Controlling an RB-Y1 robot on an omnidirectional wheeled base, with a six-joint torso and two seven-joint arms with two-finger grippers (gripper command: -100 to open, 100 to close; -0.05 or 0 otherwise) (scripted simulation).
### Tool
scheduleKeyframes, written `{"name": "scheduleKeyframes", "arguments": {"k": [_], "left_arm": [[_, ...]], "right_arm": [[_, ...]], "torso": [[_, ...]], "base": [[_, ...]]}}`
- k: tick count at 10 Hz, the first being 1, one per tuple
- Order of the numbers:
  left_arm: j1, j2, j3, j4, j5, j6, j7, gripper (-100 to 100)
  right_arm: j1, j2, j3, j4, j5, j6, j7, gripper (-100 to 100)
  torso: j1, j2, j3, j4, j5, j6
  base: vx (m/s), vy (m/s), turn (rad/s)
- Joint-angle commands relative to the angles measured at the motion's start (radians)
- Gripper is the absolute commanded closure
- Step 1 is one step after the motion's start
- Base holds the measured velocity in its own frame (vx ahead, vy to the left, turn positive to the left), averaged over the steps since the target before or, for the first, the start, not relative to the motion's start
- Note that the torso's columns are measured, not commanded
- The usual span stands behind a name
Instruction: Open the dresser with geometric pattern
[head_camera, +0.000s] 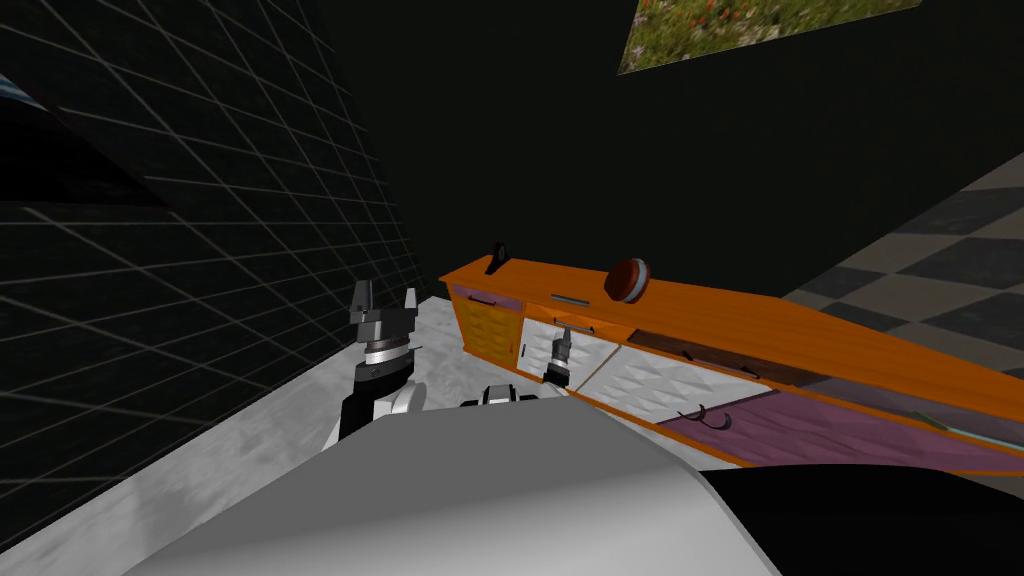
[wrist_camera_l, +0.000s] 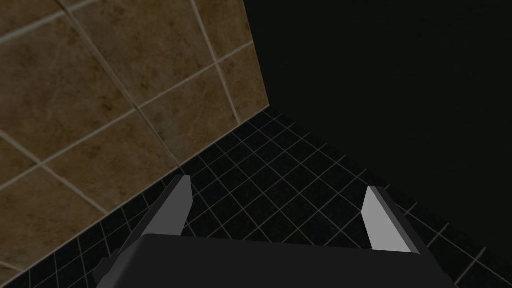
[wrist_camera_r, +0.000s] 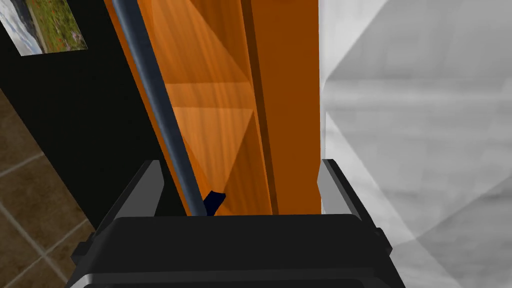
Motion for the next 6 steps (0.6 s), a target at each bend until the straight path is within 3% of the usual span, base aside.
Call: {"name": "scheduleKeyframes", "arguments": {"k": [1, 4, 5, 6], "left_arm": [[0.0, 0.0, 0.0, 0.0, 0.0, 0.0, 0.0, 0], [0.0, 0.0, 0.0, 0.0, 0.0, 0.0, 0.0, 0], [0.0, 0.0, 0.0, 0.0, 0.0, 0.0, 0.0, 0], [0.0, 0.0, 0.0, 0.0, 0.0, 0.0, 0.0, 0]], "right_arm": [[0.003, 0.0, -0.003, 0.005, -0.081, -0.08, -0.079, -100], [0.003, 0.0, -0.003, 0.005, -0.165, -0.164, -0.158, -100], [0.003, 0.0, -0.003, 0.005, -0.165, -0.183, -0.182, -100], [-0.025, -0.009, -0.018, -0.009, -0.176, -0.191, -0.136, -100]], "torso": [[0.002, 0.001, -0.001, 0.001, 0.001, -0.001], [0.0, -0.003, -0.002, -0.001, -0.001, -0.003], [0.0, -0.002, -0.001, 0.0, -0.001, -0.003], [0.0, -0.003, -0.001, -0.001, -0.001, -0.004]], "base": [[0.0, 0.0, 0.0], [0.0, 0.0, 0.0], [0.0, -0.004, -0.012], [-0.023, 0.007, -0.041]]}}
